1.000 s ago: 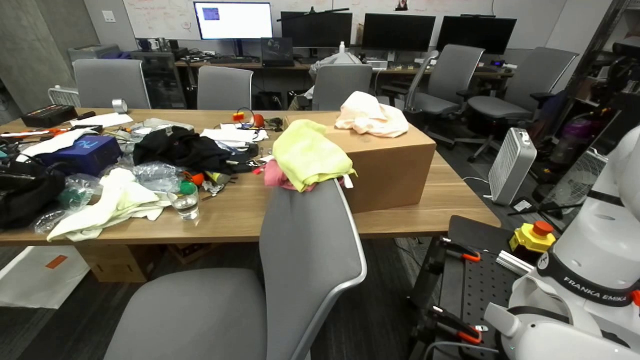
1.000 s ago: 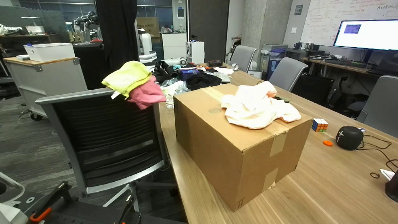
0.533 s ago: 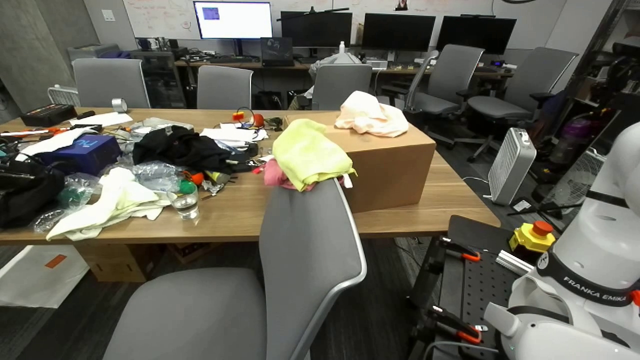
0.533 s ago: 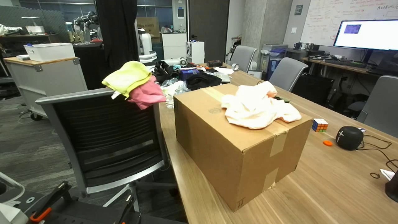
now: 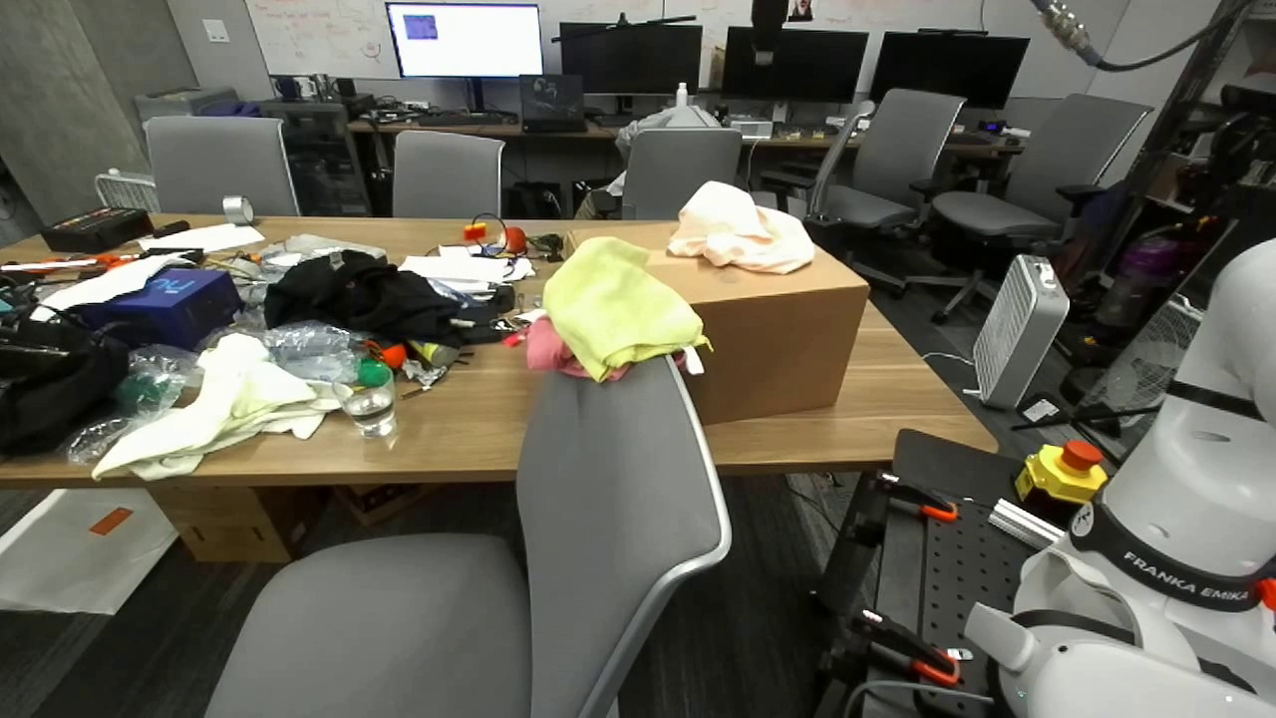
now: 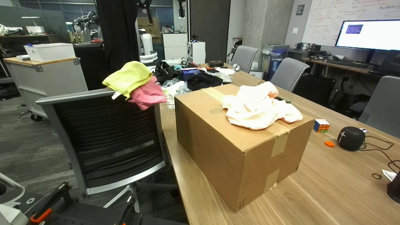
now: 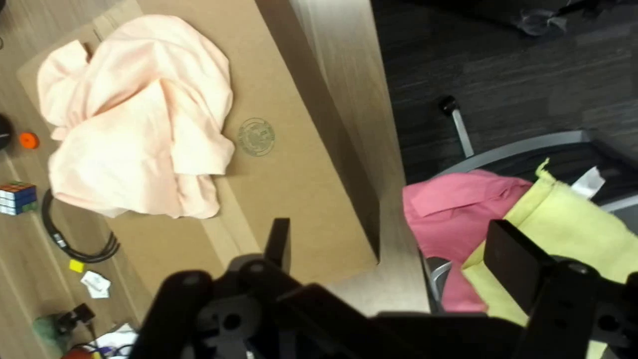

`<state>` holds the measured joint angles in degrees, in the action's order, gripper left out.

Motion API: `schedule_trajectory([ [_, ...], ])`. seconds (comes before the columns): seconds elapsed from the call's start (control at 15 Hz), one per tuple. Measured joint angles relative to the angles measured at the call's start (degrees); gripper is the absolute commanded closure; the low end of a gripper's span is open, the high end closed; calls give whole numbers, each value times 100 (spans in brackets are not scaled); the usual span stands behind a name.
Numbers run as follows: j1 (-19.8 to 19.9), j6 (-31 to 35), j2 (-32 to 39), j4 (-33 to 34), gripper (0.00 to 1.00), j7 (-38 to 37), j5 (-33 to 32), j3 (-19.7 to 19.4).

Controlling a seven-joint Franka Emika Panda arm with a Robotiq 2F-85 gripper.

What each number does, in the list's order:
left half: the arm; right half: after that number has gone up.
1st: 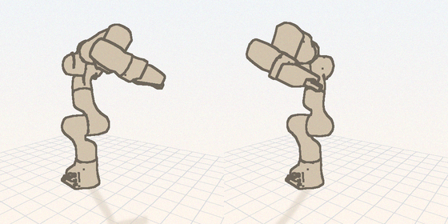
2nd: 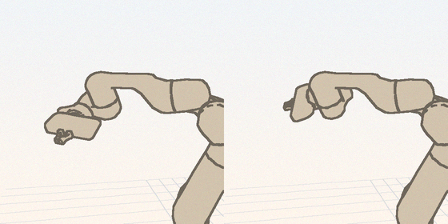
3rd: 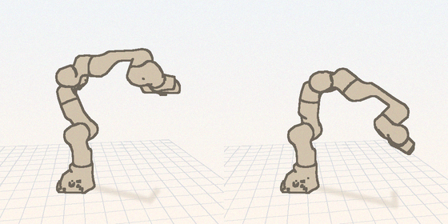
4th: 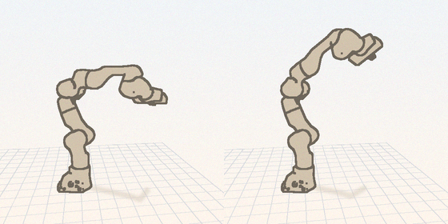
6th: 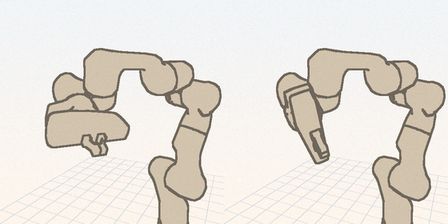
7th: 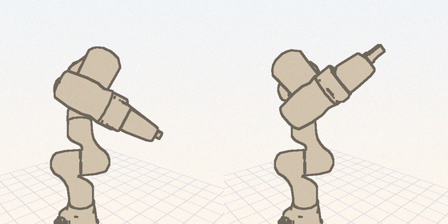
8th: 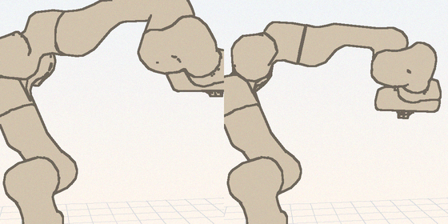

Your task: Put the shirts on the chair onto the box

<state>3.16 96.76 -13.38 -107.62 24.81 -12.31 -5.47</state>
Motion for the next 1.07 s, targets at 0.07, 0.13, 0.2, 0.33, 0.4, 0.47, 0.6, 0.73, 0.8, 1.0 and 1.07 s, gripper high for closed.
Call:
schedule_trajectory([
  [0.07, -88, 105, -130, -347, 0, 26, 3, 56],
  [0.13, -178, 213, -262, -702, 0, 34, 6, 118],
  [0.2, -269, 357, -385, -1046, 0, 33, 10, 183],
  [0.33, -462, 673, -627, -1742, 0, 17, 31, 312],
  [0.4, -554, 857, -733, -2065, 0, -13, 35, 382],
  [0.47, -650, 1065, -835, -2379, 0, -67, 42, 454],
  [0.6, -829, 1466, -994, -2893, 0, -201, 68, 580],
  [0.73, -973, 1879, -1111, -3281, 0, -379, 110, 671],
  [0.8, -1021, 2059, -1152, -3416, 0, -471, 135, 705],
  [1.0, -1103, 2661, -1238, -3689, 0, -757, 255, 763],
  [1.07, -1111, 2924, -1259, -3764, 0, -877, 258, 784],
])
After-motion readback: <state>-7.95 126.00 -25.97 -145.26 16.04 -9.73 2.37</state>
